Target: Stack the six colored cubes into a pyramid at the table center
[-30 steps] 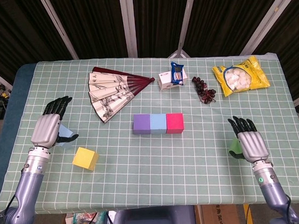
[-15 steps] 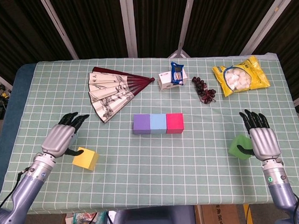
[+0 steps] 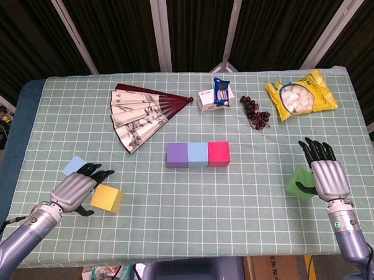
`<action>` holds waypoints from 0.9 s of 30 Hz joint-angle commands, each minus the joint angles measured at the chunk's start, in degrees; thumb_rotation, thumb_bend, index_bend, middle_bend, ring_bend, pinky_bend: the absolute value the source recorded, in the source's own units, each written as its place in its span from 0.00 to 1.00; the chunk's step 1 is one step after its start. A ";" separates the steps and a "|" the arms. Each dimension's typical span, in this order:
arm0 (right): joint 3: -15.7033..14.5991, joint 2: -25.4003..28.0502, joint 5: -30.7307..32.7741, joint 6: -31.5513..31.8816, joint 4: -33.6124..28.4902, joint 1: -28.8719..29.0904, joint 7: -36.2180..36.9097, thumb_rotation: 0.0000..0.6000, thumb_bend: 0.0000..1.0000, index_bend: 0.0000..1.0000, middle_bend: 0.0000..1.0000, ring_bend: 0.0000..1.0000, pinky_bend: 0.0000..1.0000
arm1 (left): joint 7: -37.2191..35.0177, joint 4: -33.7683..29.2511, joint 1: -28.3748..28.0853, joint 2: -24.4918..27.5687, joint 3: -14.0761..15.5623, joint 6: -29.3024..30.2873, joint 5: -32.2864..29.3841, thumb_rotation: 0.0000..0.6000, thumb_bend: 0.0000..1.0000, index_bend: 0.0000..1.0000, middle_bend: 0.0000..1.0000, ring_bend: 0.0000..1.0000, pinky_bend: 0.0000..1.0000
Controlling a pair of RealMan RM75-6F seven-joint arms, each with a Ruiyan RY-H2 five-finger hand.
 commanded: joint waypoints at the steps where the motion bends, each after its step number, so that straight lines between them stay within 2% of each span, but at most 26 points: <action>1: 0.25 0.00 0.01 -0.14 -0.08 -0.13 0.14 1.00 0.21 0.00 0.02 0.00 0.00 | 1.61 1.28 -0.15 -0.57 0.56 0.03 0.98 1.00 0.05 0.00 0.16 0.03 0.00; 8: 0.76 0.08 0.07 -0.68 -0.37 -0.45 0.37 1.00 0.21 0.00 0.02 0.00 0.00 | 4.84 3.90 -0.11 -3.23 1.22 1.34 2.79 1.00 0.05 0.00 0.18 0.03 0.00; 18: 1.30 0.08 -0.50 -0.95 -0.63 -0.85 0.57 1.00 0.21 0.00 0.02 0.00 0.00 | 4.00 7.47 -0.13 -8.13 1.57 1.85 4.01 1.00 0.05 0.00 0.27 0.04 0.00; 27: 1.73 0.18 -0.59 -1.33 -0.87 -1.25 1.27 1.00 0.21 0.00 0.02 0.00 0.00 | 3.62 9.31 -0.19 -9.60 1.66 2.52 4.71 1.00 0.07 0.00 0.30 0.04 0.00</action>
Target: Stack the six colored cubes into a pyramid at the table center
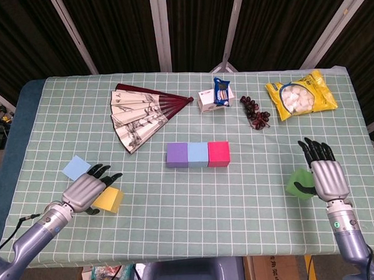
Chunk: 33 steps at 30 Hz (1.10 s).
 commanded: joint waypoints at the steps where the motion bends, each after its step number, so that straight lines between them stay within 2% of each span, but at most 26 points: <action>1: 0.03 0.01 -0.03 -0.18 -0.06 -0.07 0.13 1.00 0.20 0.00 0.02 0.00 0.00 | -0.13 0.19 -0.01 -0.21 0.01 0.12 0.03 1.00 0.08 0.00 0.30 0.04 0.00; 9: 0.36 -0.02 -0.23 -0.25 -0.31 -0.30 0.24 1.00 0.21 0.00 0.02 0.00 0.00 | 0.02 0.51 -0.04 -0.62 0.30 0.10 -0.20 1.00 0.11 0.00 0.32 0.04 0.00; 16: 0.60 0.09 -0.29 -0.48 -0.64 -0.43 0.28 1.00 0.21 0.00 0.02 0.00 0.00 | 0.17 0.74 0.09 -1.13 0.44 0.37 -0.63 1.00 0.20 0.00 0.35 0.05 0.00; 22: 0.86 0.29 -0.47 -0.57 -0.94 -0.53 0.76 1.00 0.21 0.00 0.02 0.00 0.00 | 0.49 -0.31 0.07 -0.92 0.10 1.03 -0.90 1.00 0.21 0.00 0.35 0.05 0.00; 28: 1.12 0.41 -0.76 -0.53 -1.08 -0.67 1.31 1.00 0.21 0.00 0.02 0.00 0.00 | 1.26 -3.94 -0.49 0.41 -1.37 1.62 -2.88 1.00 0.23 0.00 0.37 0.05 0.00; 33: 1.38 0.74 -0.93 -0.54 -1.43 -0.82 2.04 1.00 0.21 0.00 0.02 0.00 0.00 | 2.47 -8.23 -1.80 2.22 -3.96 2.22 -5.94 1.00 0.23 0.00 0.38 0.05 0.00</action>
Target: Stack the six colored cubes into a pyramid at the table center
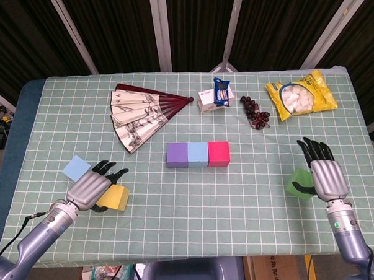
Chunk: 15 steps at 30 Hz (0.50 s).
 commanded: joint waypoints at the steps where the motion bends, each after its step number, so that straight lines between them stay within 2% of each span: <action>1: 0.13 0.20 -0.12 -0.04 -0.22 -0.08 0.47 1.00 0.21 0.00 0.02 0.00 0.00 | 1.18 -3.06 -1.32 1.55 -2.26 0.45 -2.56 1.00 0.23 0.00 0.38 0.05 0.00; 7: 0.25 0.49 -0.04 -0.48 -0.71 -0.17 1.26 1.00 0.21 0.00 0.02 0.00 0.00 | 6.42 -7.06 -5.81 3.61 -6.79 -0.19 -9.40 1.00 0.24 0.00 0.37 0.05 0.00; 11: 0.44 0.82 0.01 -0.75 -1.19 -0.22 1.98 1.00 0.21 0.00 0.02 0.00 0.00 | 11.22 -8.29 -11.61 3.84 -10.62 -1.79 -18.12 1.00 0.26 0.00 0.38 0.05 0.00; 15: 0.79 1.12 0.34 -0.99 -1.49 -0.30 3.09 1.00 0.21 0.00 0.02 0.00 0.00 | 15.00 -7.12 -17.96 2.58 -13.10 -3.37 -28.01 1.00 0.27 0.00 0.38 0.05 0.00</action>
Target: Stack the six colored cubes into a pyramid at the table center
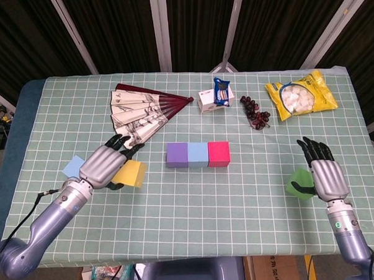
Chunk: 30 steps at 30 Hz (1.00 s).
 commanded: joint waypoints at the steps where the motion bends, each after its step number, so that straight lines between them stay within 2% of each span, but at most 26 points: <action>1: 0.27 0.23 0.27 -0.22 -0.21 -0.05 0.73 1.00 0.21 0.00 0.02 0.00 0.00 | 5.20 0.84 -7.95 -1.30 -3.67 -2.07 -11.49 1.00 0.27 0.00 0.38 0.05 0.00; 5: 0.56 0.63 0.42 -0.60 -0.39 -0.04 1.87 1.00 0.21 0.00 0.02 0.00 0.00 | 10.07 3.96 -15.78 -4.28 -4.12 -1.99 -24.19 1.00 0.27 0.00 0.39 0.06 0.00; 9: 0.76 0.97 0.50 -0.96 -0.41 -0.07 2.92 1.00 0.21 0.00 0.02 0.00 0.00 | 15.10 7.58 -24.34 -8.42 -4.27 0.59 -37.26 1.00 0.27 0.00 0.39 0.07 0.00; 16: 1.21 1.34 0.97 -1.45 -0.48 -0.03 4.18 1.00 0.21 0.00 0.02 0.00 0.00 | 21.76 14.92 -35.80 -14.65 -4.85 3.68 -55.58 1.00 0.28 0.00 0.40 0.07 0.00; 21: 1.35 1.51 1.23 -1.93 -0.35 -0.03 5.09 1.00 0.21 0.00 0.02 0.00 0.00 | 25.42 20.38 -41.76 -18.87 -6.22 5.64 -65.20 1.00 0.28 0.00 0.40 0.07 0.00; 30: 1.82 1.86 1.73 -2.38 -0.16 -0.02 6.47 1.00 0.21 0.00 0.02 0.00 0.00 | 31.33 28.74 -47.55 -25.19 -8.13 7.74 -73.39 1.00 0.28 0.00 0.41 0.07 0.00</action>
